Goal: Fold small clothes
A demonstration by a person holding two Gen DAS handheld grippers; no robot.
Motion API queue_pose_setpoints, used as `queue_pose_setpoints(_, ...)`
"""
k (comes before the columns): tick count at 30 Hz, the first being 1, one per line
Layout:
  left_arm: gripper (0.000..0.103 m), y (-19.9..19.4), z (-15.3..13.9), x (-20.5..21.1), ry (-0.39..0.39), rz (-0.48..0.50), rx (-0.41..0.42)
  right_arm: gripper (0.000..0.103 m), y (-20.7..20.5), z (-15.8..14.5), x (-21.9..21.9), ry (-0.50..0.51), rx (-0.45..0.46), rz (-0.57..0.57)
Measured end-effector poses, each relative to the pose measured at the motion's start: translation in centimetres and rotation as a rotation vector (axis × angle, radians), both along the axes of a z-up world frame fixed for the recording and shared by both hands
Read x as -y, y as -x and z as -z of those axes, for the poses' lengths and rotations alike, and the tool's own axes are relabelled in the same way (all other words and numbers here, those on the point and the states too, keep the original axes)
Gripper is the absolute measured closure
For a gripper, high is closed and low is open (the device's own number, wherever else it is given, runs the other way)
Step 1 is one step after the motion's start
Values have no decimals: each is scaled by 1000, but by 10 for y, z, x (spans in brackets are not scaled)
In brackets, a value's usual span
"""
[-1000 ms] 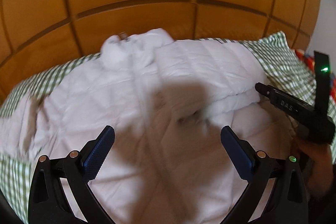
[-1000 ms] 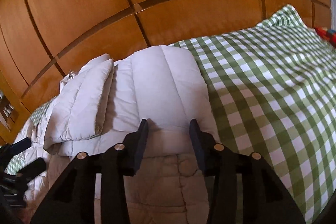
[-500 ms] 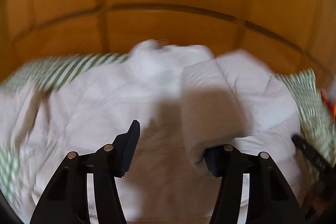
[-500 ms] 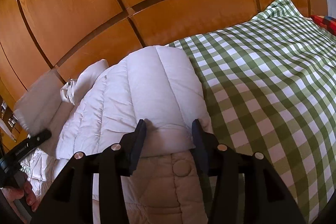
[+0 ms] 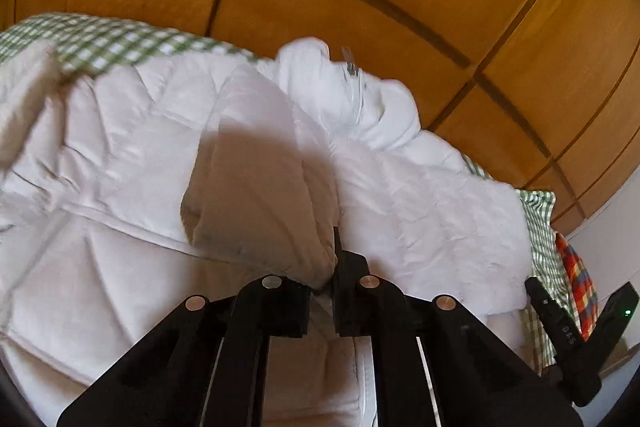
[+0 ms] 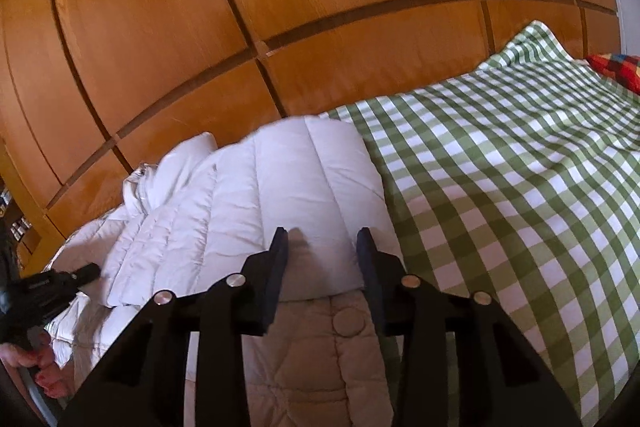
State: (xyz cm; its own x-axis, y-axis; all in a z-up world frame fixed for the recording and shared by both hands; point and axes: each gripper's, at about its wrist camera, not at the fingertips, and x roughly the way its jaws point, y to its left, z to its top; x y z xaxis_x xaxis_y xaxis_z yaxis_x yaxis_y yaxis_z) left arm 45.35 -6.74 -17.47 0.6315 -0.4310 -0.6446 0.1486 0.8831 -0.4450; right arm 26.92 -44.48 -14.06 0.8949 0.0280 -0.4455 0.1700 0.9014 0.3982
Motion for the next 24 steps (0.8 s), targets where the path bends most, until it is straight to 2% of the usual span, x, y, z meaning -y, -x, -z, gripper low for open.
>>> queue_pose_setpoints(2,96,10,-11,-15,28,-6,26,70,-2,-1,-3,11,-3,-14)
queue_pose_setpoints(4,96,18,-17,-23,15,4,41,75,-7,1,-6,20,-29,-25)
queue_pose_setpoints(7,96,25,-8,-26,-38,26,12,75,-16,4,-9,21,-66,-51)
queue_pose_setpoints(9,96,26,5,-33,-47,14,-13,74,-20,6,-11,26,-88,-62)
queue_pose_setpoints(11,96,27,18,-39,-26,1,-52,74,-26,7,-14,37,-116,-64)
queue_pose_setpoints(16,94,21,36,-41,4,17,-75,73,-34,7,-20,76,-157,-57)
queue_pose_setpoints(20,94,17,41,-48,86,30,-93,72,-31,8,-17,66,-154,-52)
queue_pose_setpoints(22,88,19,38,-55,133,32,-105,66,-29,8,-16,63,-152,-50)
queue_pose_setpoints(23,78,22,36,-58,144,30,-106,64,-29,8,-16,65,-154,-49)
queue_pose_setpoints(24,63,26,31,-60,158,29,-98,62,-29,8,-17,69,-156,-47)
